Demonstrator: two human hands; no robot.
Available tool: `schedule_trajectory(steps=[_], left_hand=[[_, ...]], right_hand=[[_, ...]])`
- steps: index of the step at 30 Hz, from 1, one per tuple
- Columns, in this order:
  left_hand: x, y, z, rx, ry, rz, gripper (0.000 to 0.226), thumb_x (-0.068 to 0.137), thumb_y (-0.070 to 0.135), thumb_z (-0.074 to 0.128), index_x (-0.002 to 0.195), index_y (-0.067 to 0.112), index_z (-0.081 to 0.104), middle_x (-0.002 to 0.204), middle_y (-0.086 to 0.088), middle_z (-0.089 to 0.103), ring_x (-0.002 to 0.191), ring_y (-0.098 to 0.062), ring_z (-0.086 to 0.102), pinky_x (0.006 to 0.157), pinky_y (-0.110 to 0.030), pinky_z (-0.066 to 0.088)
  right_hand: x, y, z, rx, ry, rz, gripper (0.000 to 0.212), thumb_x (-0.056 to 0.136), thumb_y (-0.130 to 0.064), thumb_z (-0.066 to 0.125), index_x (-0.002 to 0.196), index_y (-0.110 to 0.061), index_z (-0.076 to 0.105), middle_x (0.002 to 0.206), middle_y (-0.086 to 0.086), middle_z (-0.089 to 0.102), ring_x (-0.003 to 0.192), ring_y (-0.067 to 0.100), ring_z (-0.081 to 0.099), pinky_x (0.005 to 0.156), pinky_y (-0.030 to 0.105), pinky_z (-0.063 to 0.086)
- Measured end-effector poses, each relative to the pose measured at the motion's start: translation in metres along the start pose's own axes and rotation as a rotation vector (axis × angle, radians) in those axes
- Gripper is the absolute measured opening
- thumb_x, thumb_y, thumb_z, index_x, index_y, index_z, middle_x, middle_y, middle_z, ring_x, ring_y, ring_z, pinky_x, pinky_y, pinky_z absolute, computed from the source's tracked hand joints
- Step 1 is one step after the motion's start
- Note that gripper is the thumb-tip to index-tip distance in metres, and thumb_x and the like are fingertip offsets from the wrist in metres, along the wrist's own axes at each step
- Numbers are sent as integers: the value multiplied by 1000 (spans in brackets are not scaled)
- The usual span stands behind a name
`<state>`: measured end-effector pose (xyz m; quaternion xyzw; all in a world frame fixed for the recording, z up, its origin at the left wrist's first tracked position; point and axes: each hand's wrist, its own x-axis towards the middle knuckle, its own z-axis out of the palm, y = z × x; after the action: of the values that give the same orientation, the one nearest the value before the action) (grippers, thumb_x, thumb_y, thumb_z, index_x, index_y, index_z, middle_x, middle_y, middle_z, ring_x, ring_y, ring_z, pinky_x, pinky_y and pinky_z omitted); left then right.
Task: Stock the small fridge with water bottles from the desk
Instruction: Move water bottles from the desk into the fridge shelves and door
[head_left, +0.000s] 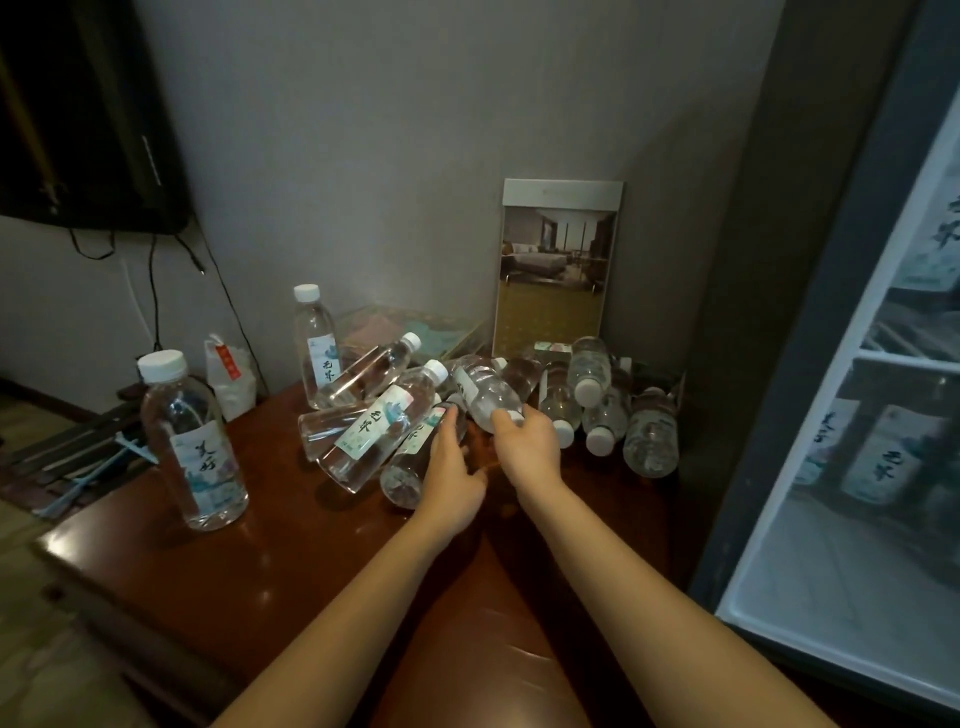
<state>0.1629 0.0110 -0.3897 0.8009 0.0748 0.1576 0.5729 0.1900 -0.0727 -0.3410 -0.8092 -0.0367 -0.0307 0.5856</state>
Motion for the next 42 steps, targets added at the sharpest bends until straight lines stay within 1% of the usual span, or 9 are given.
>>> schedule_trajectory(steps=[6, 11, 15, 17, 22, 26, 30, 34, 42], left_hand=[[-9, 13, -5, 15, -44, 35, 84, 83, -4, 59, 147, 29, 18, 151, 2, 26, 135, -18, 34, 108, -34, 36], [-22, 26, -13, 2, -40, 84, 87, 79, -3, 66, 146, 32, 22, 151, 2, 27, 139, -18, 29, 107, -42, 39], [-36, 43, -25, 261, 16, 132, 82, 72, 8, 77, 141, 24, 36, 147, -5, 29, 135, -24, 30, 110, -41, 32], [-47, 48, -31, 300, -55, 143, 84, 60, 21, 83, 133, 29, 44, 135, -5, 38, 127, -26, 38, 106, -46, 37], [-82, 62, -31, 248, -317, 152, 73, 55, 29, 88, 115, 26, 48, 108, 9, 59, 99, -12, 60, 74, -25, 53], [-112, 79, -19, 319, -461, 225, 72, 55, 36, 87, 115, 28, 50, 110, 14, 61, 102, -1, 58, 87, -26, 49], [-133, 98, 1, 188, -673, 167, 65, 64, 17, 84, 120, 24, 52, 111, 10, 65, 100, 0, 62, 82, -18, 50], [-144, 109, 24, 113, -818, 107, 64, 67, 16, 83, 122, 21, 52, 115, 3, 66, 106, -11, 63, 91, -31, 52], [-170, 136, 96, 18, -718, 178, 54, 65, 15, 83, 112, 24, 56, 109, 4, 67, 99, -8, 65, 85, -28, 54]], right_hand=[[-22, -6, -29, 166, 13, 65, 21, 84, -26, 49, 67, -17, 57, 61, 7, 64, 73, 29, 67, 80, 48, 55], [-51, -20, -56, 153, 42, 31, 29, 84, -30, 50, 61, -14, 59, 59, 8, 63, 74, 33, 67, 78, 48, 54], [-80, -30, -78, 84, 56, -34, 29, 84, -31, 51, 59, -16, 55, 60, 4, 60, 68, 27, 62, 67, 37, 50], [-94, -36, -89, 25, 58, -80, 31, 82, -32, 51, 55, -18, 53, 57, 2, 57, 66, 26, 60, 63, 35, 47], [-121, -44, -115, -1, 53, -108, 31, 77, -35, 57, 56, -12, 59, 55, 6, 58, 61, 22, 60, 57, 32, 43], [-138, -38, -141, 56, 81, -97, 27, 71, -36, 57, 55, -14, 56, 56, 10, 52, 55, 22, 52, 54, 31, 38], [-153, -38, -171, 128, 121, -73, 26, 63, -37, 57, 62, -11, 56, 58, 11, 48, 53, 18, 47, 50, 28, 33], [-162, -33, -207, 177, 181, -18, 21, 72, -24, 62, 67, -4, 62, 57, 7, 48, 46, 12, 41, 44, 22, 29], [-173, -15, -279, 261, 240, -92, 32, 88, -30, 59, 61, -15, 51, 39, -10, 42, 38, 6, 39, 41, 20, 33]])
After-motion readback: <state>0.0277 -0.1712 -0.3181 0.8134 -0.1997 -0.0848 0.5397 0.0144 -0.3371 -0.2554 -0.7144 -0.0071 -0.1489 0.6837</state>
